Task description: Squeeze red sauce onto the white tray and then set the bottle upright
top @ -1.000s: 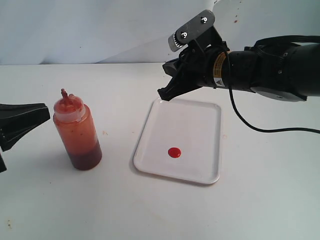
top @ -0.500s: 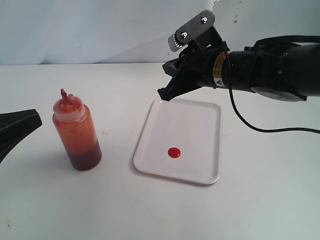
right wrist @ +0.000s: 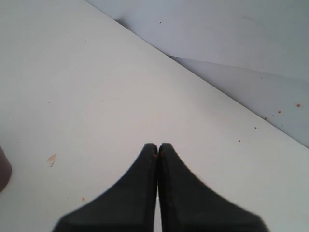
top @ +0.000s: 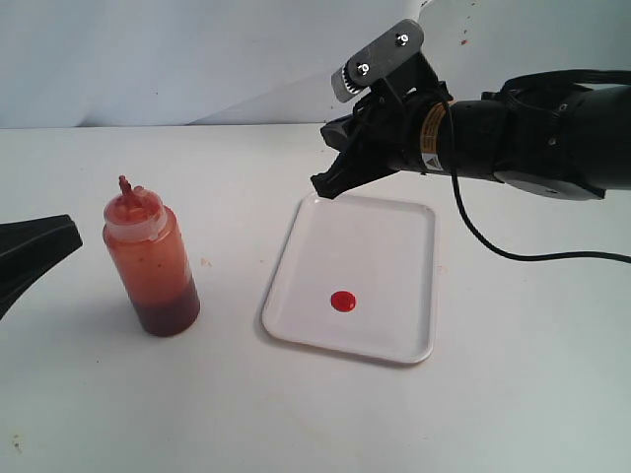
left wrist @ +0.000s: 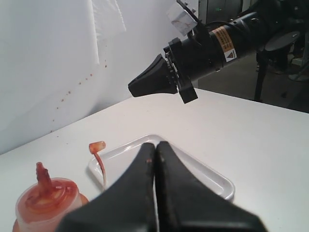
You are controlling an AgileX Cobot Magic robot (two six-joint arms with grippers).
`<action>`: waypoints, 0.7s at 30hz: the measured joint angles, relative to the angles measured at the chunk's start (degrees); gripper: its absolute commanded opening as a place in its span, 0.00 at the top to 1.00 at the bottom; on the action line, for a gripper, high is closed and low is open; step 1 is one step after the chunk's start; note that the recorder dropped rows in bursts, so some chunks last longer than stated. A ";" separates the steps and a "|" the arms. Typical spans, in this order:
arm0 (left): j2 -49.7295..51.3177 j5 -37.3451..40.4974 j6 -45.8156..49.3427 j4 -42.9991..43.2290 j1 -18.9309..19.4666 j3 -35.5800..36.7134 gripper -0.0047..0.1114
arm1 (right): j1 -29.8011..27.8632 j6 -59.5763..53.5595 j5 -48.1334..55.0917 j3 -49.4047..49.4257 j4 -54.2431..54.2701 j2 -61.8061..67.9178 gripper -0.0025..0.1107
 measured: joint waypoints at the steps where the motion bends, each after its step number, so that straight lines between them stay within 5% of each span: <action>1: -0.77 0.00 0.00 0.09 0.00 0.00 0.96 | 0.00 0.00 0.00 0.00 0.00 0.00 0.98; 8: -16.17 9.04 -7.75 1.54 -1.96 0.03 0.96 | 0.00 0.00 0.00 0.00 0.00 0.00 0.98; 15: -39.77 39.80 -35.13 2.30 -16.24 1.50 0.96 | 0.00 0.00 0.00 0.00 0.00 0.00 0.98; 21: -53.75 56.76 -41.20 2.17 -23.98 5.36 0.96 | 0.00 0.00 0.00 0.00 0.00 0.00 0.98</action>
